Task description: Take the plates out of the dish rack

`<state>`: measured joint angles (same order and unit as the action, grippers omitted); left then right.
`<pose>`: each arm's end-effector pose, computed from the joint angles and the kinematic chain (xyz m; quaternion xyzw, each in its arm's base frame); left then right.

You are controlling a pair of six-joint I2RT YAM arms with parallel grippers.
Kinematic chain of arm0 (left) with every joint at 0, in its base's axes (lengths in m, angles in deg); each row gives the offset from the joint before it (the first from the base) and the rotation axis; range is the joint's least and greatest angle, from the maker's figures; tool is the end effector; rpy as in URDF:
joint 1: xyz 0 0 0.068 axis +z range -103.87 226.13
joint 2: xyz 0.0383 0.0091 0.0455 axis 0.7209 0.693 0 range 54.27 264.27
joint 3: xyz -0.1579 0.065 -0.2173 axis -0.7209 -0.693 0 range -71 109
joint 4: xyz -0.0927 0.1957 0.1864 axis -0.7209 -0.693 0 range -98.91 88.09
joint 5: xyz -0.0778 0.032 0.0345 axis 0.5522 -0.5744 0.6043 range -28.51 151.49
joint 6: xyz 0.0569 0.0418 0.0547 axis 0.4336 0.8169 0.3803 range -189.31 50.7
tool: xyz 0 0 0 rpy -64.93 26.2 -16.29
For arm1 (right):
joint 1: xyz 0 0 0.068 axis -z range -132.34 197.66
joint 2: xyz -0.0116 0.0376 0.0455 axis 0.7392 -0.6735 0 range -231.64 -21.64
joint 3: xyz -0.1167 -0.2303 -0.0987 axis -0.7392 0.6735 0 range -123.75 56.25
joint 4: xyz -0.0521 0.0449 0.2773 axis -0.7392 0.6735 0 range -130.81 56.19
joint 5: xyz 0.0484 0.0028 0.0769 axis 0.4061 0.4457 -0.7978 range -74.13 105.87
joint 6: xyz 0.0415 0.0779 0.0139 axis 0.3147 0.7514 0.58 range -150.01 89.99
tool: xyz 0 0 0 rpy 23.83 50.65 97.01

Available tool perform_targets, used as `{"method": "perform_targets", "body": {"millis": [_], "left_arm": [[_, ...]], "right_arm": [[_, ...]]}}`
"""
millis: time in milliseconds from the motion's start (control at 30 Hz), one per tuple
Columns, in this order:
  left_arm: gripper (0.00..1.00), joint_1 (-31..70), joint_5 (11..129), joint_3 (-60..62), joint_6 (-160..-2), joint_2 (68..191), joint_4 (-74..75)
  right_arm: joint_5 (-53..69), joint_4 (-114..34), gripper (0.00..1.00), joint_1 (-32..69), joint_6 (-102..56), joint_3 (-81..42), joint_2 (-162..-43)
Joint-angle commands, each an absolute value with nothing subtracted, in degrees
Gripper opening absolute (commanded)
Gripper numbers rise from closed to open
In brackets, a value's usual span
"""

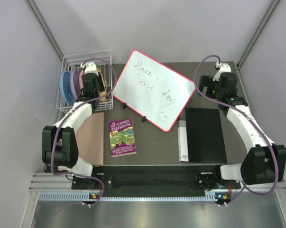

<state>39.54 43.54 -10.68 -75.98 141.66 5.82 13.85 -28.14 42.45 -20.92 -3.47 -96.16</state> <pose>0.4175 -0.0235 0.2615 -0.0908 0.8058 0.0605 0.5820 0.3602 0.0356 0.2895 0.0197 0.8544 0.0795 0.5130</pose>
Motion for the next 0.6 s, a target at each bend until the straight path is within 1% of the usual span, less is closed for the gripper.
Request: {"method": "perform_targets", "body": {"millis": [0, 67, 100, 200, 267, 367, 400, 567], "left_arm": [[0.45, 39.27, 39.44, -10.18, -74.58, 143.47, 8.73], [0.32, 39.19, 38.99, -10.18, -74.58, 143.74, 8.72], [0.19, 39.10, 38.82, -10.27, -74.49, 143.83, 8.64], [0.00, 38.40, 37.42, -10.35, -73.62, 143.13, 8.99], [0.00, 37.26, 35.05, -10.35, -72.91, 142.78, 9.69], [0.00, 34.98, 27.77, -10.44, -70.19, 142.25, 12.76], [0.00, 34.18, 22.26, -10.44, -67.14, 142.42, 14.77], [0.00, 29.44, 8.34, -9.74, -59.03, 144.88, 21.29]], "right_arm": [[13.85, -30.08, 1.00, 42.39, -21.04, -4.39, -96.87], [13.85, -30.26, 1.00, 42.48, -20.78, -4.39, -97.31], [13.76, -30.43, 1.00, 42.48, -20.86, -4.48, -97.58], [13.76, -30.35, 1.00, 42.48, -20.69, -4.83, -98.28], [13.58, -30.35, 1.00, 42.48, -20.60, -4.92, -98.80], [13.50, -30.17, 1.00, 42.48, -20.51, -5.10, -99.25], [13.49, -30.09, 1.00, 42.48, -20.43, -5.10, -99.33], [14.11, -29.82, 1.00, 42.48, -20.78, -4.83, -98.63]]}}
